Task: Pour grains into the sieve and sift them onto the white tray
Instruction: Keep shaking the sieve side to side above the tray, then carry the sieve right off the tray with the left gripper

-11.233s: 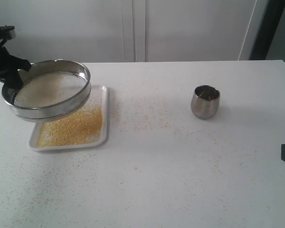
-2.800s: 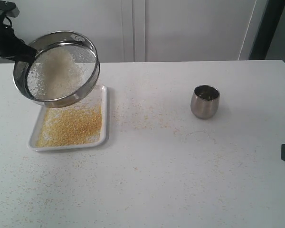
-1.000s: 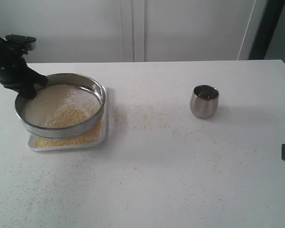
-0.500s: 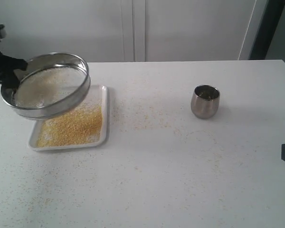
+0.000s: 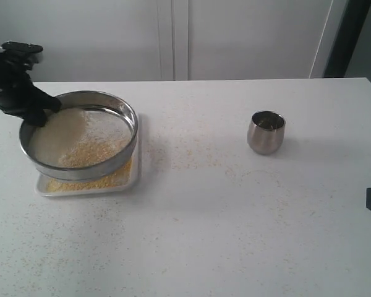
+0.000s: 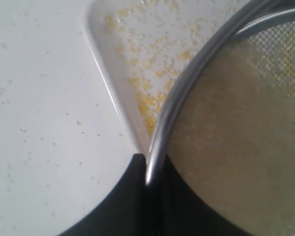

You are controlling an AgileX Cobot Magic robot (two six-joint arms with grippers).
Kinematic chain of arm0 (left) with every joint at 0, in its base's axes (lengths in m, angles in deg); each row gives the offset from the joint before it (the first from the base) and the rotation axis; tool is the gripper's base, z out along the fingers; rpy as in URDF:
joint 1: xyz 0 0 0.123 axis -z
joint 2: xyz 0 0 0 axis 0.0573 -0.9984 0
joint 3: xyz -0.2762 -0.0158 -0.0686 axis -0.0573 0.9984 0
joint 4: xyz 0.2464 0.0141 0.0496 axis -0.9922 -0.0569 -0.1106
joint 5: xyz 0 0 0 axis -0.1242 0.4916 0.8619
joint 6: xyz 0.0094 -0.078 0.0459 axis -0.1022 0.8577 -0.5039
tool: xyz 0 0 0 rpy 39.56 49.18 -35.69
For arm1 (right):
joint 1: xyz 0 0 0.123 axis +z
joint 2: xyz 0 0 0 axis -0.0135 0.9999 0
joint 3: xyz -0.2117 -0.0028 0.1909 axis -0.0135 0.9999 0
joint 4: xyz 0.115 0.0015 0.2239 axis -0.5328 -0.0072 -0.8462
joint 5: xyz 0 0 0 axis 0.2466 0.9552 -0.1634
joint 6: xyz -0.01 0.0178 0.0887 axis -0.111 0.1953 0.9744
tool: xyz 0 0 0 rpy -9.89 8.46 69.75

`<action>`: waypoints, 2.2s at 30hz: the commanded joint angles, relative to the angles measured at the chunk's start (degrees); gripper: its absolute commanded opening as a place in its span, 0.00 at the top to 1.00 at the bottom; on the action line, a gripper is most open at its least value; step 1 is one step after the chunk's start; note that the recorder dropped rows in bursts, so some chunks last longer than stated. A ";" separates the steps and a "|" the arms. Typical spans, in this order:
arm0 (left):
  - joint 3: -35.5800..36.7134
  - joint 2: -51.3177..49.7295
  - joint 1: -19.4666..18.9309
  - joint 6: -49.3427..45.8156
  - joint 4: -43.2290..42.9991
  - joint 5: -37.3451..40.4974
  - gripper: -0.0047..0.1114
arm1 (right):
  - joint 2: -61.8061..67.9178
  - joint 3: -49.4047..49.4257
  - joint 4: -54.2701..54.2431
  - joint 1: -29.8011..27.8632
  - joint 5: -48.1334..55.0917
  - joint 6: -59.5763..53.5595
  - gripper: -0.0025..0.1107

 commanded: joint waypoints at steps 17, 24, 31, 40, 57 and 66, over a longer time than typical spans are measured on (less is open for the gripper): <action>-2.89 0.91 -4.98 3.20 11.76 3.71 0.96 | 0.00 -0.30 -0.05 -0.19 -0.42 -0.26 0.98; -2.89 0.91 3.28 6.03 -3.59 3.85 0.96 | 0.00 -0.30 -0.05 -0.19 -0.42 -0.26 0.98; -1.34 0.91 -5.69 -6.89 21.91 3.21 0.96 | 0.00 -0.30 -0.05 -0.19 -0.42 -0.26 0.98; -0.46 1.59 -5.33 2.94 7.40 2.07 0.96 | 0.00 -0.30 -0.05 -0.19 -0.30 -0.26 0.98; -0.48 0.83 -8.39 -3.65 16.42 4.95 0.96 | 0.00 -0.30 -0.05 -0.19 -0.47 -0.26 0.98; -0.45 1.55 -5.20 6.82 2.92 3.71 0.96 | 0.00 -0.30 -0.05 -0.19 -0.47 -0.26 0.98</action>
